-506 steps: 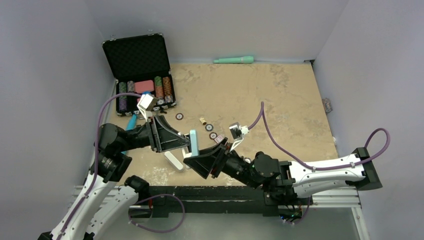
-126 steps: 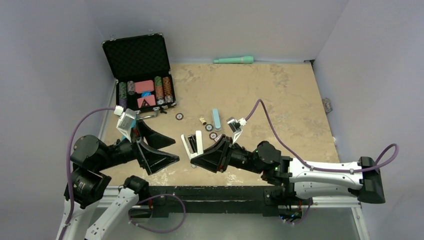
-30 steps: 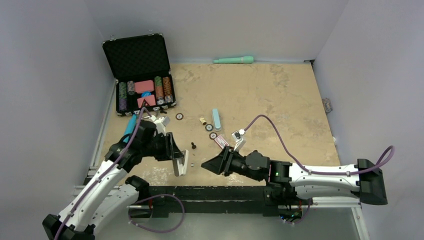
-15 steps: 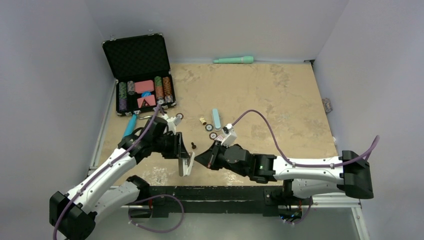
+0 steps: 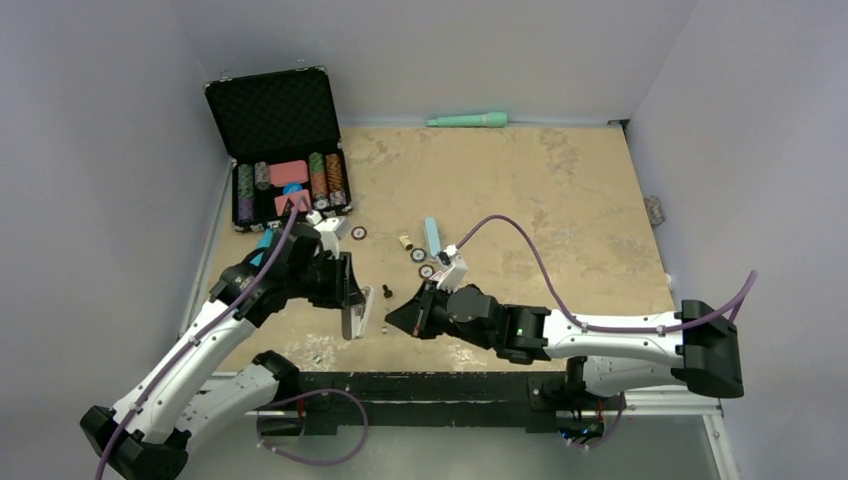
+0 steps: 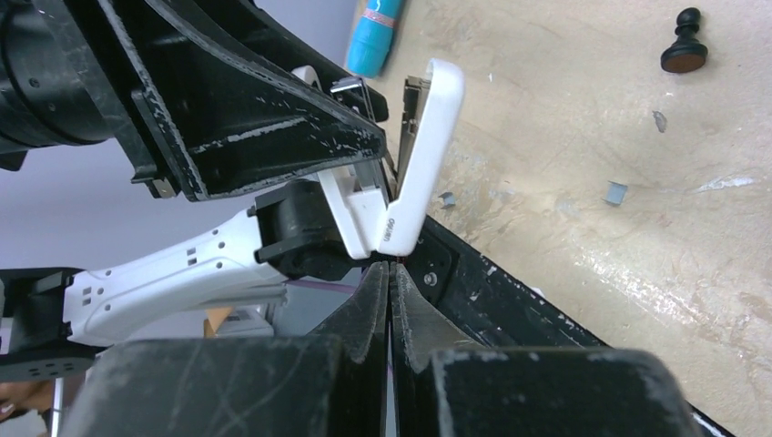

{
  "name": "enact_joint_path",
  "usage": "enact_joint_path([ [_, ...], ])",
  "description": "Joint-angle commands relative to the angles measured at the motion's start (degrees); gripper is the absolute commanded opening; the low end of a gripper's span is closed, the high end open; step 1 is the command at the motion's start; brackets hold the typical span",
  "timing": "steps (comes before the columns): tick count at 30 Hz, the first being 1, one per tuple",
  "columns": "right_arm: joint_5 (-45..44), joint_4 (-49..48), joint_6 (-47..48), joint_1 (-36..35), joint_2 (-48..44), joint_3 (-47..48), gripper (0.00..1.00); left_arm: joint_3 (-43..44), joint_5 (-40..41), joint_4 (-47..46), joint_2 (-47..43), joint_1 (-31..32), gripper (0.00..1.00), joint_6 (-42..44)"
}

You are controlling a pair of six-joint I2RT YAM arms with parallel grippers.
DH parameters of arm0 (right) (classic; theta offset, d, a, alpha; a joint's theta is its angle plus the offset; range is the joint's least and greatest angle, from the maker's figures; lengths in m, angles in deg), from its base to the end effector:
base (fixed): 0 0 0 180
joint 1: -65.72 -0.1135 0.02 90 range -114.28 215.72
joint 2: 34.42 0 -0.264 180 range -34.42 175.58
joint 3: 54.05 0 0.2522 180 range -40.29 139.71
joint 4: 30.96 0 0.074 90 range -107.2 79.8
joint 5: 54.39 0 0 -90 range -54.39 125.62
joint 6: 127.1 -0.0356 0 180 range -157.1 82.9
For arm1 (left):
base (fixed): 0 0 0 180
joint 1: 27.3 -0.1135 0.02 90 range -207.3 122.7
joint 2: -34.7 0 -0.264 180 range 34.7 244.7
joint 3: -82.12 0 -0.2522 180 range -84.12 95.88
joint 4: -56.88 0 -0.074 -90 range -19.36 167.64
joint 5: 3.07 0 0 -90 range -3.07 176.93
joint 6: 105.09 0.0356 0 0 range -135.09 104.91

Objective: Unload the staples from the stapler

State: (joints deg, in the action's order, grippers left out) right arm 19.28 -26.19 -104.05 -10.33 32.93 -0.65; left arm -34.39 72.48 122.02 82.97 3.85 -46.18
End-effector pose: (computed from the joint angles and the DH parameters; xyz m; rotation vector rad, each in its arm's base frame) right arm 0.0737 0.2553 0.2616 0.0498 2.1542 1.3598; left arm 0.1302 -0.0891 0.2937 0.1199 2.5641 -0.7617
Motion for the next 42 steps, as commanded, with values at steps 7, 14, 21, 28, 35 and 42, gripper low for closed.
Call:
enact_joint_path([
  [7,1.4,-2.1,3.3,2.7,0.4,4.8,0.00,2.1,-3.3,2.4,0.2,0.0,0.00,7.3],
  [14,9.1,-3.9,5.7,8.5,10.0,11.3,0.00,0.4,-7.0,-0.4,0.6,0.0,0.00,7.9],
  [21,11.6,-4.2,4.7,8.7,17.2,13.6,0.00,-0.1,-7.4,-1.0,-0.3,-0.1,0.00,8.0],
  [28,12.5,-8.4,1.5,8.6,17.4,5.0,0.00,-0.2,-5.1,-1.0,-1.5,-0.1,0.00,7.5],
  [35,13.0,-10.2,1.5,8.5,12.9,-0.7,0.00,-0.4,-4.5,-1.1,-1.6,0.0,0.00,7.3],
  [42,10.0,-4.6,3.9,8.6,1.0,0.0,0.71,-0.4,-4.6,-1.2,-1.8,-0.1,0.00,7.4],
])
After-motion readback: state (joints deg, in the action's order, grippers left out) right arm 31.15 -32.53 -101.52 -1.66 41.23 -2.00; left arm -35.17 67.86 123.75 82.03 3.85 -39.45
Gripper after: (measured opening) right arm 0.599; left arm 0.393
